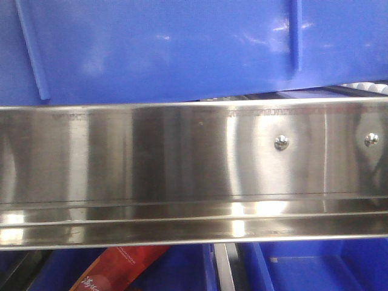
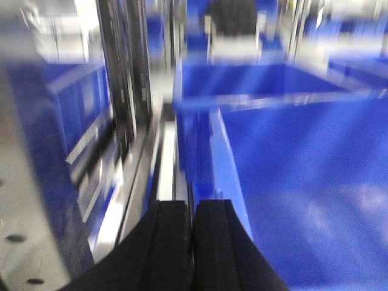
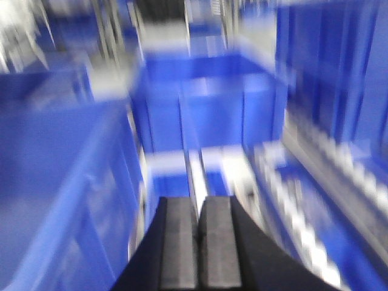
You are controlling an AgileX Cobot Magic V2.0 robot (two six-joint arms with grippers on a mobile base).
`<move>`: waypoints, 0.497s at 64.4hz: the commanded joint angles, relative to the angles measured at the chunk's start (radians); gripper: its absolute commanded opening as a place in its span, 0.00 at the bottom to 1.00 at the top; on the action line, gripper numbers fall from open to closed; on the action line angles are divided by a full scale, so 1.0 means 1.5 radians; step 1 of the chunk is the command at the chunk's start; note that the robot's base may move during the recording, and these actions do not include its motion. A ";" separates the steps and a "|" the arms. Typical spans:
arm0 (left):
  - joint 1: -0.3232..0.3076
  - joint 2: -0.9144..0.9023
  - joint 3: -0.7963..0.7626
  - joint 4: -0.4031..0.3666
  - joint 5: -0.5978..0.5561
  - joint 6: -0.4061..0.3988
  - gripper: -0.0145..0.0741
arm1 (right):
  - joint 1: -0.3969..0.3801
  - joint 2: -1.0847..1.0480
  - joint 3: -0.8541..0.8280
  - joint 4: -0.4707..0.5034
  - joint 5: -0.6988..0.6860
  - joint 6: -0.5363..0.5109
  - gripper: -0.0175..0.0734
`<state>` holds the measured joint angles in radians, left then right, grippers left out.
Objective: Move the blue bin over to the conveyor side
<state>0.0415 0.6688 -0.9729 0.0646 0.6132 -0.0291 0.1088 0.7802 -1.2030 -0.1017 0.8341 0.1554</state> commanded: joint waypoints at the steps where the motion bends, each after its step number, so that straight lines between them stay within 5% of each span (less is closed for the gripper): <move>1: -0.003 0.070 -0.056 -0.009 0.044 0.000 0.17 | -0.004 0.072 -0.060 0.008 0.072 -0.005 0.09; 25: -0.003 0.226 -0.140 -0.079 0.010 0.000 0.17 | -0.004 0.241 -0.147 0.120 0.094 -0.007 0.09; 32: -0.003 0.262 -0.175 -0.084 0.036 0.000 0.17 | -0.002 0.270 -0.170 0.122 0.100 -0.096 0.09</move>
<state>0.0415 1.0321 -1.1947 -0.0463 0.6601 -0.0291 0.1088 1.1603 -1.4212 0.0755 0.9951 0.1013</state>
